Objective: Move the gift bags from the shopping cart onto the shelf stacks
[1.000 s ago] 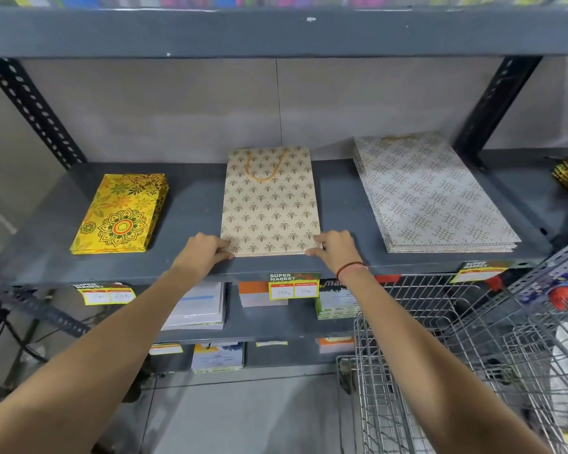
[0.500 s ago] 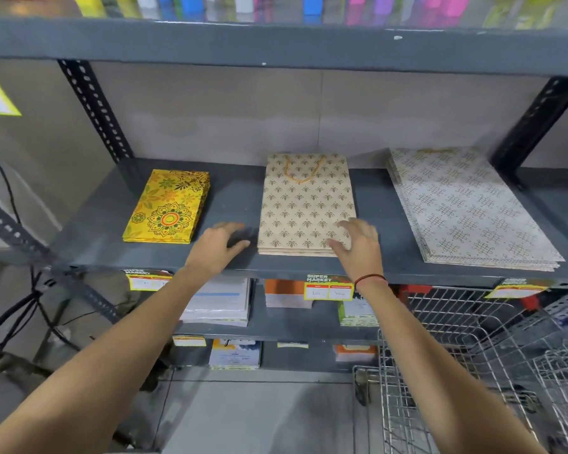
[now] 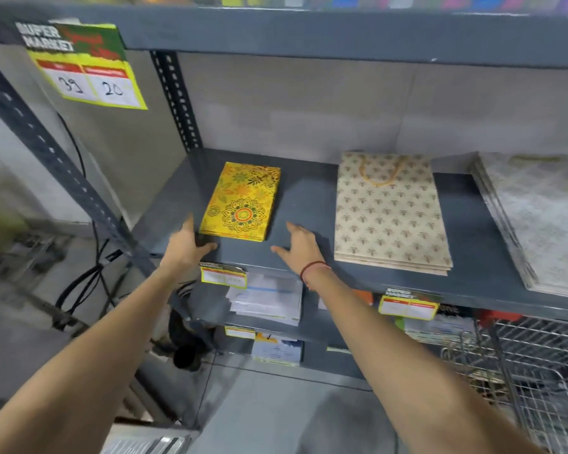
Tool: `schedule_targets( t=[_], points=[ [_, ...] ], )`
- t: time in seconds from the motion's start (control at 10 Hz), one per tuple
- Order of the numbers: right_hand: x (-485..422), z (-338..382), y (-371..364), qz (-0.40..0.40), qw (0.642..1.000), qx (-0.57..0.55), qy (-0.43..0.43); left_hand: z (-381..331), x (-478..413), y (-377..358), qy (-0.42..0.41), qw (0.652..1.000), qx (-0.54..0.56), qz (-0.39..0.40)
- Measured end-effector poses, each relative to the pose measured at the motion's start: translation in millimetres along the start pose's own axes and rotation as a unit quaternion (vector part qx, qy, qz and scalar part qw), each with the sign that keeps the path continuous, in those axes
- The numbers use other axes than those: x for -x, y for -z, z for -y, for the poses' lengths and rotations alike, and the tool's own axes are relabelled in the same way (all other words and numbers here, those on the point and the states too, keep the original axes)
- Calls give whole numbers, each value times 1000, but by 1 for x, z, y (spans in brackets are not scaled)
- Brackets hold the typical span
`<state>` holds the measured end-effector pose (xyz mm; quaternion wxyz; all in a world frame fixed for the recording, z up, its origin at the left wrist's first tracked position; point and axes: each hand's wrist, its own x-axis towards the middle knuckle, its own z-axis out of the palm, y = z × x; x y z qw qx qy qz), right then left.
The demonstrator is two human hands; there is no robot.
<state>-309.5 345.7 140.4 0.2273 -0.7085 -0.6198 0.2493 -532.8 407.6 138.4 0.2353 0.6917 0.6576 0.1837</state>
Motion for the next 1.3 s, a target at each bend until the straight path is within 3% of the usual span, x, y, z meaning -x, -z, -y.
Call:
schedule_targets(
  t=[0.3, 0.5, 0.7, 0.8, 1.0, 1.2, 1.3],
  points=[
    [-24, 39, -39, -3, 999, -34, -37, 4, -27, 6, -52, 998, 13, 38],
    [-30, 37, -41, -37, 999, 12, -17, 26, -48, 11, -110, 990, -62, 67],
    [-32, 39, -34, -16, 997, 80, -13, 22, -55, 17, -138, 975, -146, 91],
    [-30, 41, -31, -6, 995, 95, -14, 21, -59, 20, -142, 976, -131, 100],
    [-28, 46, -28, 0, 995, 98, -26, 5, -58, 26, -49, 992, -77, 84],
    [-11, 45, -21, 33, 995, 96, 19, 1, -40, 20, -71, 973, -195, 104],
    [-4, 38, -13, -34, 995, 74, 62, -4, -30, 22, -133, 969, -200, 59]
  ],
)
